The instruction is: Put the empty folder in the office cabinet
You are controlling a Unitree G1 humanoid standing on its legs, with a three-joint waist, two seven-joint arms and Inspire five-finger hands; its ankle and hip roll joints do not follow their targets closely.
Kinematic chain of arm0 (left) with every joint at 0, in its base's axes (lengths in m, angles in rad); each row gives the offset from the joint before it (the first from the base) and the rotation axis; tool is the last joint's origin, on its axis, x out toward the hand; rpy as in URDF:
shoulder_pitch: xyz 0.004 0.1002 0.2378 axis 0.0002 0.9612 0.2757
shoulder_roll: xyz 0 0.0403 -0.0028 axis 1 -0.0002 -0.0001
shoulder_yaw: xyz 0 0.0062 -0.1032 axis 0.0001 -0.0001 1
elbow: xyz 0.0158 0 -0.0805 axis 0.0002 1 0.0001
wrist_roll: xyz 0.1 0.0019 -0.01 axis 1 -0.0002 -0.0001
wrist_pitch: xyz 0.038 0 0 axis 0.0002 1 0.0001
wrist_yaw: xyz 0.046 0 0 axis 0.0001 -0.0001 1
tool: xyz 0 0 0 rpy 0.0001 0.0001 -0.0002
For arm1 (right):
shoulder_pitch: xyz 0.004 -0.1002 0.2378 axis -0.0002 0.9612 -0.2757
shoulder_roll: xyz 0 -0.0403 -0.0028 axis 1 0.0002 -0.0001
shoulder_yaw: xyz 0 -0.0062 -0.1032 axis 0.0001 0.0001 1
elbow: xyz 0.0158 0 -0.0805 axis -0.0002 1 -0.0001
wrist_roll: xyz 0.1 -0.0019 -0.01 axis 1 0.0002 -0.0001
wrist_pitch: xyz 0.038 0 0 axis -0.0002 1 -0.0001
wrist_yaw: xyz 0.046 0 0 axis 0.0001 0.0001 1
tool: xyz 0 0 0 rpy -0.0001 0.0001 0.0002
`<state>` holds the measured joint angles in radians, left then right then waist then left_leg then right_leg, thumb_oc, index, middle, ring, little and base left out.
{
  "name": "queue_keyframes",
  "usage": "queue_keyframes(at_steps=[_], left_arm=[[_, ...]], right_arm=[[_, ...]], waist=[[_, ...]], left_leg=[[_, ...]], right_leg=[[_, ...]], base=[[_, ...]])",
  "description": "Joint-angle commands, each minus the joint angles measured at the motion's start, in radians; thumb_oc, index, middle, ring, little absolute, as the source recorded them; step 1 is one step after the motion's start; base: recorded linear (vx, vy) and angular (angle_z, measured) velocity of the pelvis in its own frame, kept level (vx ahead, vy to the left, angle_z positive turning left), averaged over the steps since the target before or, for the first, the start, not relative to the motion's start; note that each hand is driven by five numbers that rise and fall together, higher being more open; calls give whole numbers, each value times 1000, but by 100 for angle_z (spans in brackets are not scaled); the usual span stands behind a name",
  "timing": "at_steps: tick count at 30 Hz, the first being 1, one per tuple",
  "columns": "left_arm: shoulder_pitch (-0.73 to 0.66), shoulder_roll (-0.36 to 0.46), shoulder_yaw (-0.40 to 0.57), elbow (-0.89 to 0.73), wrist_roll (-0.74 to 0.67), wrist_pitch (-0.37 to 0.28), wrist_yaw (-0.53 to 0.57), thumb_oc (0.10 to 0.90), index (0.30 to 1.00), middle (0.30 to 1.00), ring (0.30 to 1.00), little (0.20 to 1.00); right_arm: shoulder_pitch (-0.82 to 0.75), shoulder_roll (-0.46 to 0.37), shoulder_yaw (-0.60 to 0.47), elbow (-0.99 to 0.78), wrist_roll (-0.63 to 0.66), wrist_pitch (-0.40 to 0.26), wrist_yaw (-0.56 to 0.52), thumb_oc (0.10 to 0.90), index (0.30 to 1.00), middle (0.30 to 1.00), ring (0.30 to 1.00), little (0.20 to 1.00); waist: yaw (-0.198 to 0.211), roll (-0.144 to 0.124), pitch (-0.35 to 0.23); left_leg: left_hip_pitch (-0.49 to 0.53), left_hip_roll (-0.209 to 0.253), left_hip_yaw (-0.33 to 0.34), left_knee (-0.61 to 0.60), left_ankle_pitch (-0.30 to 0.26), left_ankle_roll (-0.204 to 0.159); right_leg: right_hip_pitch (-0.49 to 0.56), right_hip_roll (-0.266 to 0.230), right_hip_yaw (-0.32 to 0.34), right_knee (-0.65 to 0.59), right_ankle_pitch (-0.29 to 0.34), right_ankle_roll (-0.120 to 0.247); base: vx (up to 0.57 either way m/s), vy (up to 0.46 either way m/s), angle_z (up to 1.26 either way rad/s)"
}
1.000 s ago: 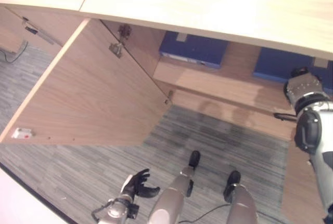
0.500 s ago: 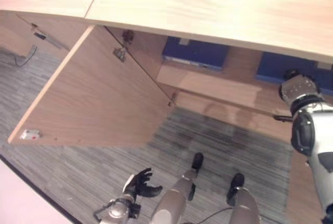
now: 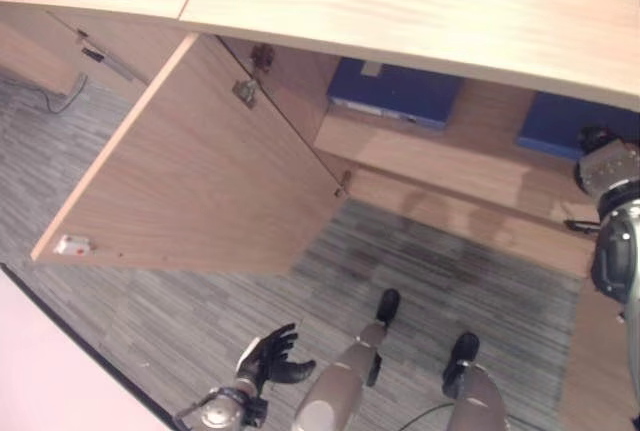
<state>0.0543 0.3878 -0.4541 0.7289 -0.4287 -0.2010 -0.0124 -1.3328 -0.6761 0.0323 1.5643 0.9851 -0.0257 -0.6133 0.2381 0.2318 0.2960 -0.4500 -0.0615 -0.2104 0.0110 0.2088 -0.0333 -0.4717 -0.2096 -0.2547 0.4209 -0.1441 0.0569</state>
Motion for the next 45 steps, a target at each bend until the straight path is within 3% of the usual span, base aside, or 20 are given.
queue_keyframes(at_steps=[1, 16, 23, 28, 34, 37, 40, 45], left_arm=[[-28, 87, 29, 9, -49, -22, 1, 800, 900, 900, 900, 900], [-23, 19, 90, 124, -66, 7, -1, 800, 900, 900, 900, 900], [29, -18, 156, 202, -46, 22, -14, 800, 900, 900, 900, 900], [41, -57, 230, 316, 12, 30, -11, 800, 900, 900, 900, 900], [62, -78, 276, 351, 48, 24, 0, 800, 900, 900, 900, 900], [64, -90, 307, 347, 55, 17, 1, 800, 900, 900, 900, 900], [62, -89, 335, 323, 79, -5, 3, 800, 900, 900, 900, 900], [43, -84, 390, 312, 104, -36, -26, 800, 900, 900, 900, 900]], right_arm=[[-23, -85, 59, -243, -25, -167, 121, 800, 900, 900, 900, 900], [326, 208, -110, -311, 46, -218, 165, 800, 900, 900, 900, 900], [572, 380, -130, -539, 41, -288, 201, 800, 900, 900, 900, 900], [787, 452, -115, -737, -21, -315, 230, 800, 900, 900, 900, 900], [940, 488, -104, -884, -76, -323, 245, 800, 900, 900, 900, 900], [1048, 478, -95, -958, -172, -305, 271, 800, 900, 900, 900, 900], [1151, 453, -72, -985, -281, -289, 331, 800, 900, 900, 900, 900], [1295, 326, 46, -1048, -639, -267, 449, 800, 900, 900, 900, 900]], waist=[[11, -48, 10], [-30, -101, -20], [-63, -134, -56], [-91, -172, -98], [-107, -197, -136], [-120, -205, -149], [-132, -214, -162], [-141, -227, -174]], left_leg=[[120, 57, 1, 45, -233, -55], [197, 81, 4, -19, -200, -55], [289, 98, 23, -66, -200, -50], [354, 103, 41, -82, -214, -48], [405, 104, 60, -90, -229, -47], [426, 103, 64, -93, -233, -46], [441, 105, 68, -96, -234, -47], [452, 109, 61, -98, -229, -56]], right_leg=[[152, 8, 50, -54, -85, 65], [257, 36, 30, -178, -22, 61], [342, 52, 37, -263, 16, 66], [416, 62, 46, -331, 40, 69], [475, 64, 53, -392, 66, 75], [499, 63, 54, -410, 75, 77], [514, 63, 52, -422, 80, 80], [533, 63, 36, -426, 78, 82]], base=[[0, 0, 0], [-7, -4, -3], [57, 15, -5], [74, 11, -7], [52, 16, -7], [26, 35, -19], [-1, 8, -3], [-8, -10, 0]])
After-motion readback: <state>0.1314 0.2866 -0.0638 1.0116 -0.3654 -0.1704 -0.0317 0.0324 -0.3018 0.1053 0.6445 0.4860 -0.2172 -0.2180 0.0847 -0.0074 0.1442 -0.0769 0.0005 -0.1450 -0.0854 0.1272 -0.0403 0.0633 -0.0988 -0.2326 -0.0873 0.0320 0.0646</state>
